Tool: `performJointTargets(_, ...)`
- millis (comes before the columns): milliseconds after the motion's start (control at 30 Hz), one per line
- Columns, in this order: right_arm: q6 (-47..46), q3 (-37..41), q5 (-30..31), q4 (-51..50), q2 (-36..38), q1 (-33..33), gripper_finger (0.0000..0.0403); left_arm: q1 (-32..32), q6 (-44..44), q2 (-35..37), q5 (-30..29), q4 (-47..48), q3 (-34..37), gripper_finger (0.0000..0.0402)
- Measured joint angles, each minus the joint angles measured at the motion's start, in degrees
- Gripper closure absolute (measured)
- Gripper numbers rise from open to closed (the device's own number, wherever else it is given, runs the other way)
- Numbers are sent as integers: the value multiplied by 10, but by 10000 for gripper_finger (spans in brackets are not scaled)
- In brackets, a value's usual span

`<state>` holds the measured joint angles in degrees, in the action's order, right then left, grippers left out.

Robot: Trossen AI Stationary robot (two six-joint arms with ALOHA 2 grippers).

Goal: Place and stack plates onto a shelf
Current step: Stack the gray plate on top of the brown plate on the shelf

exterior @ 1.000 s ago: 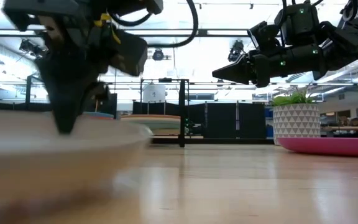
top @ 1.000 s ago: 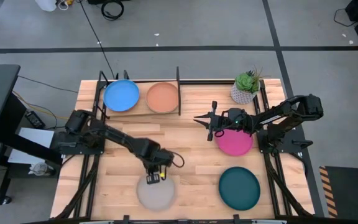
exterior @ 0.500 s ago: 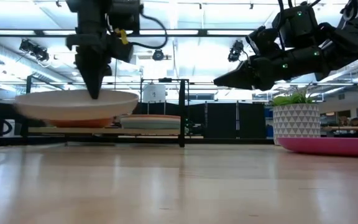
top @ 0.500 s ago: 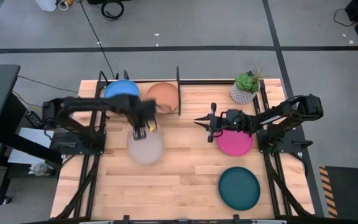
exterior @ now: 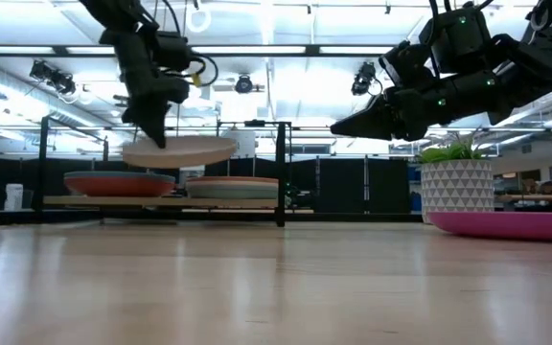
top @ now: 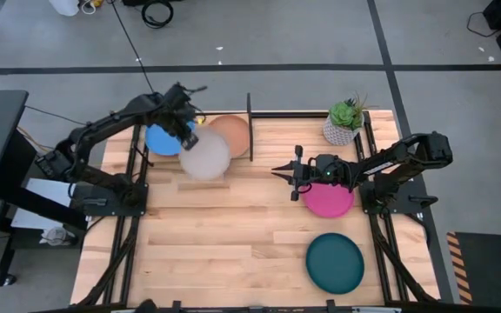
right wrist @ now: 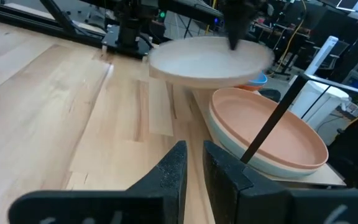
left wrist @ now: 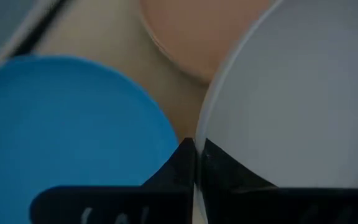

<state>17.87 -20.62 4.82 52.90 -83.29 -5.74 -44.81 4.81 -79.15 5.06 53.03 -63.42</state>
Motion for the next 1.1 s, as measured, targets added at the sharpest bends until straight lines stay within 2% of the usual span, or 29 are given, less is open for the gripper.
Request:
performJointTargets(100, 1, 0, 0, 1, 0, 0, 345, -26, -86, 0, 3, -60, 0, 382)
performJointTargets(233, 2, 0, 0, 2, 0, 0, 345, -57, -155, -5, 22, -99, 0, 377)
performJointTargets(433, 7, 0, 0, 4, 0, 0, 345, -71, -221, -49, 32, -114, 0, 385)
performJointTargets(633, 9, 0, 0, 6, 0, 0, 345, -49, -250, -99, 40, -165, 0, 364)
performJointTargets(833, 12, 0, 0, 0, 0, 0, 345, -24, -220, -103, 39, -217, -1, 322)
performJointTargets(967, 11, 0, 0, -5, 0, 0, 345, -12, -134, -103, 37, -179, -32, 286)
performJointTargets(1033, 7, 0, 0, -6, 0, 0, 345, -2, -87, -101, 12, -150, -43, 275)
performJointTargets(1100, 1, 0, 0, -6, 0, 0, 345, 10, -57, -96, -42, -141, -45, 271)
